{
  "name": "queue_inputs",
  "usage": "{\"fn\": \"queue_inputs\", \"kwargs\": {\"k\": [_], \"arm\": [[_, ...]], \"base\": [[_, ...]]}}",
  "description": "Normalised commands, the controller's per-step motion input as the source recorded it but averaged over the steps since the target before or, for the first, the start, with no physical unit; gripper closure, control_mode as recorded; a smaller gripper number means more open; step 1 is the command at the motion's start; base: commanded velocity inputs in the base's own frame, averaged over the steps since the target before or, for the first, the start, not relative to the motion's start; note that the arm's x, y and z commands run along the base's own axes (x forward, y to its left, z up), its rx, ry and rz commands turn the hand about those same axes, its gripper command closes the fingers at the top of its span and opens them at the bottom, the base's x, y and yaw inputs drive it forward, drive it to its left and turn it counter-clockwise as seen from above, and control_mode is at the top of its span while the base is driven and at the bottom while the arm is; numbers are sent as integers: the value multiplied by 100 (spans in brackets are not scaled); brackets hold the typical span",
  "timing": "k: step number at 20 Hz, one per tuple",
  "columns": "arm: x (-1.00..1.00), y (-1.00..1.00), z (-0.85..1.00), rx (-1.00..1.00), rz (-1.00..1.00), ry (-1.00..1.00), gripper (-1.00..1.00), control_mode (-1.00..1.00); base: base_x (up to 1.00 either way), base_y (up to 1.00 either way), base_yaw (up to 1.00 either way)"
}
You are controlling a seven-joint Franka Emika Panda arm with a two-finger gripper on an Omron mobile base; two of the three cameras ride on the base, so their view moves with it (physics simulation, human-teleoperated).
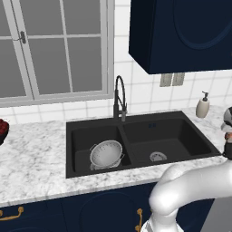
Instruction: Put the colander in the sink, put the orange in the colander, and turn on the sink faucet and pour water over the colander.
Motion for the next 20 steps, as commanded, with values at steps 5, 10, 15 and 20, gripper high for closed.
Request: {"fn": "queue_inputs", "kwargs": {"k": [5,10,15,20], "arm": [[12,0,-30,0,0,0,-100,-100],[11,-9,-31,0,0,0,-100,-100],[21,-7,-23,0,0,0,-100,-100],[16,-14,-10,0,0,0,-100,-100]], "base": [[0,0,0],[0,0,0],[0,0,0],[0,0,0]]}}
